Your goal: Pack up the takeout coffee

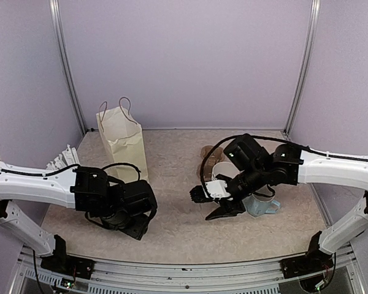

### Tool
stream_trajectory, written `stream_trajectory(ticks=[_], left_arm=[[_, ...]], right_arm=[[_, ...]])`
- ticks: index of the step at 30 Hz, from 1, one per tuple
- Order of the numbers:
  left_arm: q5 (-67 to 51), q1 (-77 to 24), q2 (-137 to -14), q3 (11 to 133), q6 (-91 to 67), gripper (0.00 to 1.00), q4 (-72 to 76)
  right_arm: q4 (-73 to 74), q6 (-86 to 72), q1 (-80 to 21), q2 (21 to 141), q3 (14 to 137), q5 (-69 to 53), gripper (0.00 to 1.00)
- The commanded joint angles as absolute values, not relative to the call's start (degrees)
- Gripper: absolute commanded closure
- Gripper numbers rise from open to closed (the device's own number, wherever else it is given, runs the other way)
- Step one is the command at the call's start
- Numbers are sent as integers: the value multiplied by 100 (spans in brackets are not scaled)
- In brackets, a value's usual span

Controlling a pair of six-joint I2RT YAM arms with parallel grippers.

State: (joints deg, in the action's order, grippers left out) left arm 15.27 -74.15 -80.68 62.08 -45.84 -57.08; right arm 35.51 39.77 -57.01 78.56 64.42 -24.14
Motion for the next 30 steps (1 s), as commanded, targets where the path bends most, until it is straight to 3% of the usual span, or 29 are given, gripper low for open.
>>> stream_trajectory(ticks=[1, 7, 22, 30], left_arm=[[1423, -7027, -8138, 5925, -5285, 42, -5997], [1394, -6534, -8309, 5877, -4836, 50, -5976], [1935, -6086, -9128, 6469, -4124, 47, -6946], [1674, -5921, -9271, 6445, -3690, 56, -6989]], right_arm=[[2932, 3889, -5855, 8502, 6326, -1487, 49], [2164, 3789, -5855, 8643, 5767, -1269, 52], [1749, 3929, -5739, 8756, 5217, -1484, 55], [1732, 3958, -5700, 8763, 5177, -1415, 55]])
